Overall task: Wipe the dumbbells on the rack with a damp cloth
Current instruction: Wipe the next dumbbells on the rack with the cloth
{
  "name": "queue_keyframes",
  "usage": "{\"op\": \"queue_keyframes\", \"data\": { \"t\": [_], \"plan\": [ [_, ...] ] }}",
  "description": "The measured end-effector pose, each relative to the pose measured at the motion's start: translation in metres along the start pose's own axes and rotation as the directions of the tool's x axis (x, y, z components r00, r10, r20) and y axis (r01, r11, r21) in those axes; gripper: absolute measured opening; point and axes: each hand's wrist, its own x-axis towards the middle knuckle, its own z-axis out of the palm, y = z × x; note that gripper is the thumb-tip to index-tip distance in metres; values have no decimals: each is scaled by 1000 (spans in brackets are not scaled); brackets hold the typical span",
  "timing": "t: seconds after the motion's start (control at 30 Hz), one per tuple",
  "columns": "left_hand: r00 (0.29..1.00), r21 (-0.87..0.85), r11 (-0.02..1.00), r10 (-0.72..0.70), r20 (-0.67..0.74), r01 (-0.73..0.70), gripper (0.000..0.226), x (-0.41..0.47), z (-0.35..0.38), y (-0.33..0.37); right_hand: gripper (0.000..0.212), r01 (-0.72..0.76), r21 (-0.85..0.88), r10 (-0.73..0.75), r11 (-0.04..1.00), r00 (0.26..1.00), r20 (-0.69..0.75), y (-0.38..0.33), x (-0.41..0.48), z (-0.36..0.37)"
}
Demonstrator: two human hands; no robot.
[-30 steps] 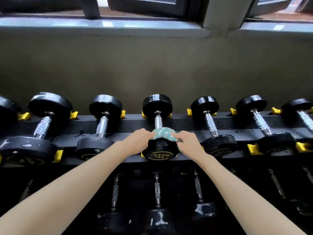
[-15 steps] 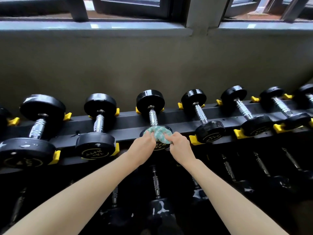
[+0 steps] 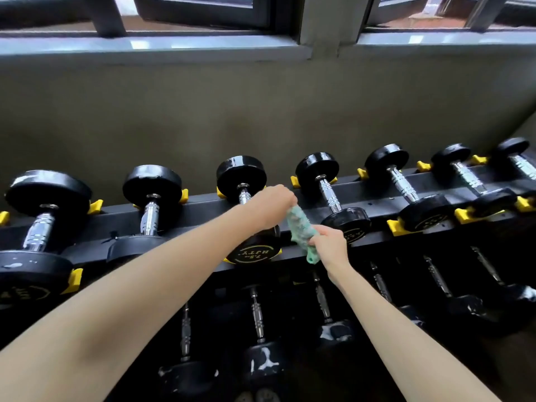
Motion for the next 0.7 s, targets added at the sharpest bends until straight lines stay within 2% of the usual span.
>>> {"op": "queue_keyframes", "data": {
  "t": [0.1,0.23,0.3,0.4,0.53,0.6,0.7],
  "plan": [
    [997,16,999,-30,74,29,30,27,18,5,47,-46,-72,43,996,998,-49,9,17,5],
    [960,64,996,-82,267,67,26,32,50,-3,44,-198,-62,205,978,969,137,35,21,37],
    [951,66,996,-78,298,61,31,31,57,-11,40,-230,-76,241,970,948,206,45,19,53],
    [953,-4,997,-69,295,73,36,30,48,-21,44,-230,-41,234,972,960,152,41,17,63],
    [962,-109,976,-159,221,187,34,7,37,-42,57,-65,-95,69,993,997,43,20,15,62],
    [960,-147,959,-217,179,244,36,-17,45,-57,57,55,-149,-48,987,998,48,8,10,63],
    [952,-308,901,-292,94,307,51,-53,66,-74,52,253,-247,-235,935,967,100,-9,-3,68]
  ]
}}
